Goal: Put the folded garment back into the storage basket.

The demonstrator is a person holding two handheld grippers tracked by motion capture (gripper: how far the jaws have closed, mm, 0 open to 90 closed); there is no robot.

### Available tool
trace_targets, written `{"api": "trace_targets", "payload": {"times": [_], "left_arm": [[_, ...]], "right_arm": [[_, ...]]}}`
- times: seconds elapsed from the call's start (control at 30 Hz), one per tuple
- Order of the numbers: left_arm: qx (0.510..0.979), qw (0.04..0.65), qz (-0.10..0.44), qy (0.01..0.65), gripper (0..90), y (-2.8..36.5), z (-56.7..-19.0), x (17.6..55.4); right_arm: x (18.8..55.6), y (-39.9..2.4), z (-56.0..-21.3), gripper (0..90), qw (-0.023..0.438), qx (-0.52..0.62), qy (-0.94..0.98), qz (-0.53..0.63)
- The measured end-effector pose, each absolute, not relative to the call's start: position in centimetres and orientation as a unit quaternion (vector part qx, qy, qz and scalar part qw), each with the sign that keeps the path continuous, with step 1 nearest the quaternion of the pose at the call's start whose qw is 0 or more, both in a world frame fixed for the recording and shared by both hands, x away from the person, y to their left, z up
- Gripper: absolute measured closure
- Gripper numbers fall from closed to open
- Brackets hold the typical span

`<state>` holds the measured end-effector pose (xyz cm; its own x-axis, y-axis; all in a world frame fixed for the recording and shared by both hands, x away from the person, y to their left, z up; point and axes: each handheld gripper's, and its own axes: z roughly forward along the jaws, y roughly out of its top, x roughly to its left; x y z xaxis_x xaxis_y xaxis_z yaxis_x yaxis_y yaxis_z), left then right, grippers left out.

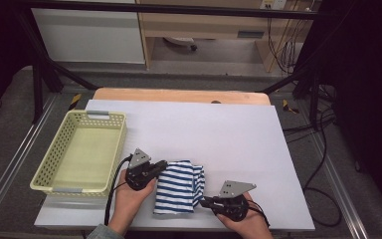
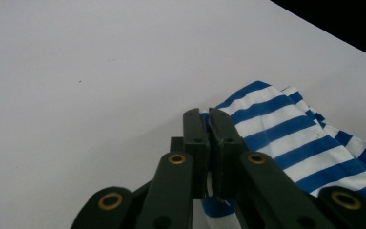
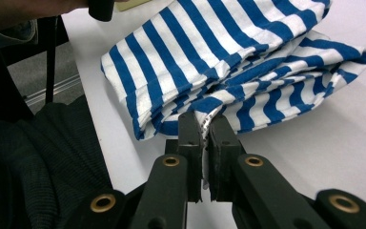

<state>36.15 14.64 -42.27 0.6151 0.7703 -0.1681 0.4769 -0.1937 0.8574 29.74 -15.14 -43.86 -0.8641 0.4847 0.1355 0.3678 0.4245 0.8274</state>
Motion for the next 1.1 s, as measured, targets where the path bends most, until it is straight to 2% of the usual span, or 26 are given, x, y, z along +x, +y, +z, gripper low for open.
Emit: {"api": "trace_targets", "payload": {"times": [0.6, 1.1], "left_arm": [[0.761, 0.484, 0.154, 0.404, 86.4, 14.52, -42.08, 35.92], [0.763, 0.49, 0.137, 0.399, 86.4, 14.1, -41.46, 35.79]], "right_arm": [[29.59, -15.02, -43.85, 86.0, 0.057, 0.25, 0.846, 0.467], [29.32, -14.85, -43.64, 86.0, 0.058, 0.244, 0.854, 0.455]]}}
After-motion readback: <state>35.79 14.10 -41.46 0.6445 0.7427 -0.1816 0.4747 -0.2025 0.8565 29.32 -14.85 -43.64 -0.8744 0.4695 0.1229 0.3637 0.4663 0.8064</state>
